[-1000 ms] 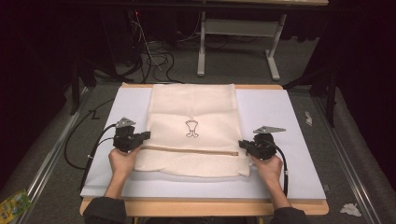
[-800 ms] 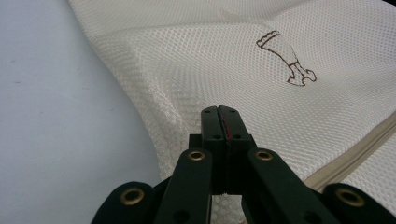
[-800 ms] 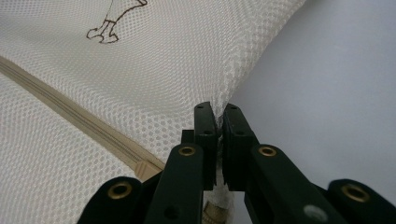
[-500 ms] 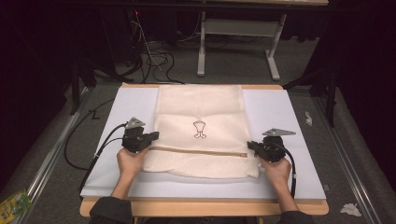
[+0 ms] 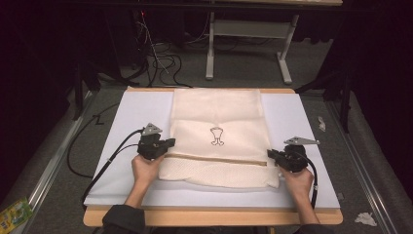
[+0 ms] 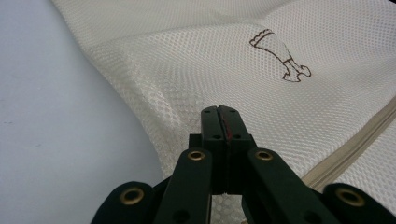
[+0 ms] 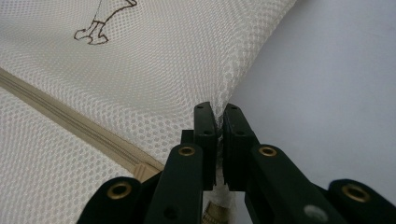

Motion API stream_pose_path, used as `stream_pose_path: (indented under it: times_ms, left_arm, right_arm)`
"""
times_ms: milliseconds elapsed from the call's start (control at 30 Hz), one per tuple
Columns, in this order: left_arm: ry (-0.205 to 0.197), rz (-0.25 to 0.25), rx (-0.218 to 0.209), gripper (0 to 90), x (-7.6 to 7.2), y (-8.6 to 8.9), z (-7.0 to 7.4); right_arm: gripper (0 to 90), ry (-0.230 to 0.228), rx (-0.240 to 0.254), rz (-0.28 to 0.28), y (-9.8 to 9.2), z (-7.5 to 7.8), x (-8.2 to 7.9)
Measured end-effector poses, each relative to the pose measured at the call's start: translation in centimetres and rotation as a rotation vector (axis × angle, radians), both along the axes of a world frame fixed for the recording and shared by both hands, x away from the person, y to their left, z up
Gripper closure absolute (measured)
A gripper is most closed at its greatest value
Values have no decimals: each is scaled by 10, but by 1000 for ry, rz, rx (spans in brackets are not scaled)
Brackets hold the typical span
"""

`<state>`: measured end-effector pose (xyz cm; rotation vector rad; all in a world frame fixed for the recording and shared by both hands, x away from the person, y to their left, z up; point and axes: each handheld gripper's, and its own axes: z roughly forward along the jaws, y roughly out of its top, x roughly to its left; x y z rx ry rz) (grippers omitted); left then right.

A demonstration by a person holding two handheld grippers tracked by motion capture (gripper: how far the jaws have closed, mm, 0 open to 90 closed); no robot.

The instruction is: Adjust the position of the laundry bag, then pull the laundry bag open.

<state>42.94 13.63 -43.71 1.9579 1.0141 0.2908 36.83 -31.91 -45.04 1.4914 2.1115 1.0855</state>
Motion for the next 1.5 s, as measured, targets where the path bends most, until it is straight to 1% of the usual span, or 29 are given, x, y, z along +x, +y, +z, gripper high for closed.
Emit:
stream_pose_path:
  times_ms: [67,100,133,167,200,233,267,333,367,400,433,467,600,867,933,967,1000,1033,1133,1267,1333,1367,1400,1433,1467,1500]
  left_arm:
    - [10,-2,-3,900,0,-5,-1]
    - [7,-13,2,900,-1,-9,-2]
    - [7,-13,2,900,-1,-9,-2]
    - [-1,-20,5,900,-2,-13,-4]
    - [-1,-20,5,900,-2,-13,-4]
    - [6,-23,7,900,-2,-15,-7]
    - [6,-23,7,900,-2,-15,-7]
    - [6,-26,22,900,-3,-17,-9]
    - [-1,-29,36,900,-4,-17,-10]
    - [-1,-29,36,900,-4,-17,-10]
    - [-4,-30,49,899,-4,-17,-11]
    - [-4,-30,49,899,-4,-17,-11]
    - [-9,-33,76,897,-4,-18,-14]
    - [-9,-23,91,890,-5,-18,-16]
    - [-12,-24,97,884,-6,-18,-15]
    - [-21,-29,107,876,-8,-18,-15]
    - [-21,-29,107,870,-8,-18,-15]
    - [-26,-33,116,868,-8,-17,-15]
    - [-50,-38,135,868,-13,-17,-15]
    - [-55,-37,144,860,-14,-19,-18]
    - [-61,-35,147,838,-16,-20,-19]
    - [-73,-36,154,827,-19,-20,-20]
    - [-73,-36,154,812,-19,-20,-20]
    - [-73,-38,157,812,-20,-21,-21]
    - [-74,-37,154,793,-21,-22,-21]
    - [-67,-36,148,736,-22,-23,-21]
  right_arm:
    - [871,11,-1,-10,-4,-1,-1]
    - [871,9,2,-21,-8,-2,-3]
    - [871,9,2,-21,-8,-2,-3]
    - [870,10,-2,-30,-12,-3,-5]
    - [870,10,-2,-30,-12,-3,-5]
    - [870,14,-5,-39,-14,-4,-6]
    - [870,14,-7,-39,-15,-4,-6]
    - [868,16,-2,-46,-16,-4,-7]
    - [867,18,-13,-42,-15,-5,-8]
    - [867,18,-13,-42,-15,-5,-8]
    - [867,23,-22,-42,-13,-6,-8]
    - [867,23,-22,-42,-13,-6,-8]
    - [864,21,-25,-40,-12,-8,-8]
    - [843,25,-17,-33,-13,-13,-9]
    - [838,19,-11,-36,-13,-14,-10]
    - [834,20,-9,-41,-13,-14,-10]
    - [829,21,-13,-41,-12,-15,-11]
    - [827,20,-13,-40,-12,-16,-10]
    - [824,24,-19,-39,-11,-17,-10]
    - [811,26,-26,-36,-11,-18,-11]
    - [796,23,-25,-39,-11,-19,-11]
    - [776,20,-20,-42,-12,-21,-12]
    - [776,20,-20,-42,-12,-21,-12]
    - [758,18,-16,-44,-13,-23,-12]
    - [725,19,-11,-49,-13,-25,-13]
    - [662,27,-3,-60,-15,-27,-13]
